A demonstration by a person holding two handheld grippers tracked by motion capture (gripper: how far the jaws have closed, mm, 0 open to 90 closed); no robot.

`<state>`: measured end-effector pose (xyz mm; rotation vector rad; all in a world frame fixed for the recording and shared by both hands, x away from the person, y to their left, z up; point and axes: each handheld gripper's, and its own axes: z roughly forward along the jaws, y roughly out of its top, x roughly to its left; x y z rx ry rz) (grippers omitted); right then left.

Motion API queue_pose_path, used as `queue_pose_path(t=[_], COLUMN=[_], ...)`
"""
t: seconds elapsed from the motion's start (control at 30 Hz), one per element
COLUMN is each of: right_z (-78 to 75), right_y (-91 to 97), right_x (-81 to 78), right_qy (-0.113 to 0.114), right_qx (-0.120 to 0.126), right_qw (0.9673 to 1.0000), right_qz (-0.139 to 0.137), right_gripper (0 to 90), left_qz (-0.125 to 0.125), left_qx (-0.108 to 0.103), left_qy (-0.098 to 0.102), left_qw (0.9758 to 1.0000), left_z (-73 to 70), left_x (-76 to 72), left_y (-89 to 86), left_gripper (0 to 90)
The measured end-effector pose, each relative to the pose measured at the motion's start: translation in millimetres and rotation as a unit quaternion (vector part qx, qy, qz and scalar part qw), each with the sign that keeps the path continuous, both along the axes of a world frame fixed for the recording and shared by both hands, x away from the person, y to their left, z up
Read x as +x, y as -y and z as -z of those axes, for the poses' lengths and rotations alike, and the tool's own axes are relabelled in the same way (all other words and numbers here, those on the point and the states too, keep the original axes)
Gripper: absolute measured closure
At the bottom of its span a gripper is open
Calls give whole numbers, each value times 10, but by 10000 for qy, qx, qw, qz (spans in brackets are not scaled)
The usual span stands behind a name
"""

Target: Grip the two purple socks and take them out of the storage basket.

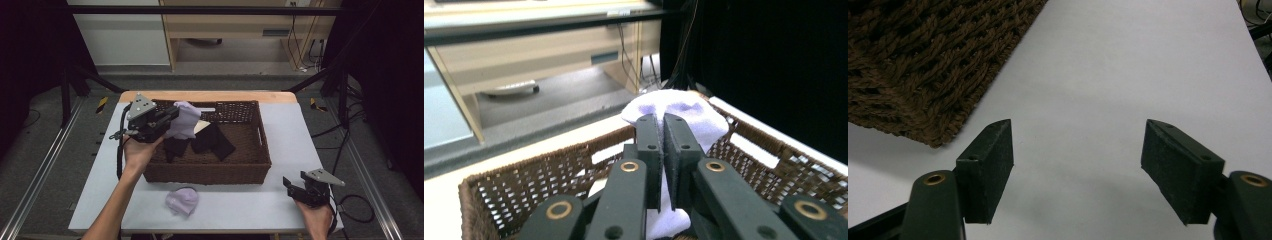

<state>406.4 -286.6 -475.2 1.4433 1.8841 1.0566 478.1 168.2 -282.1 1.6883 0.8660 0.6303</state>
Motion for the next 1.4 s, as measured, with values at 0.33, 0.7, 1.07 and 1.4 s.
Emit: queue_pose_path(t=[0.33, 0.7, 1.07, 1.4], right_z=[-2, -3, -2, 2], right_y=[2, 5, 3, 2], right_x=[-5, -8, -10, -10], right_qy=[3, -5, -7, -16], right_qx=[-1, -2, -4, -22], right_qw=[10000, 10000, 10000, 10000], right_qz=[4, 5, 8, 7], right_gripper=[292, 292, 292, 293], left_qz=[325, 603, 744, 918], left_qx=[-131, -156, -203, -285], left_qy=[332, 543, 499, 426], left_qw=[9988, 9966, 9958, 9945], left_z=[-249, -309, -110, 62], left_x=[-278, -612, -852, -1040], left_y=[-47, -113, -248, -334], left_gripper=[851, 851, 850, 850])
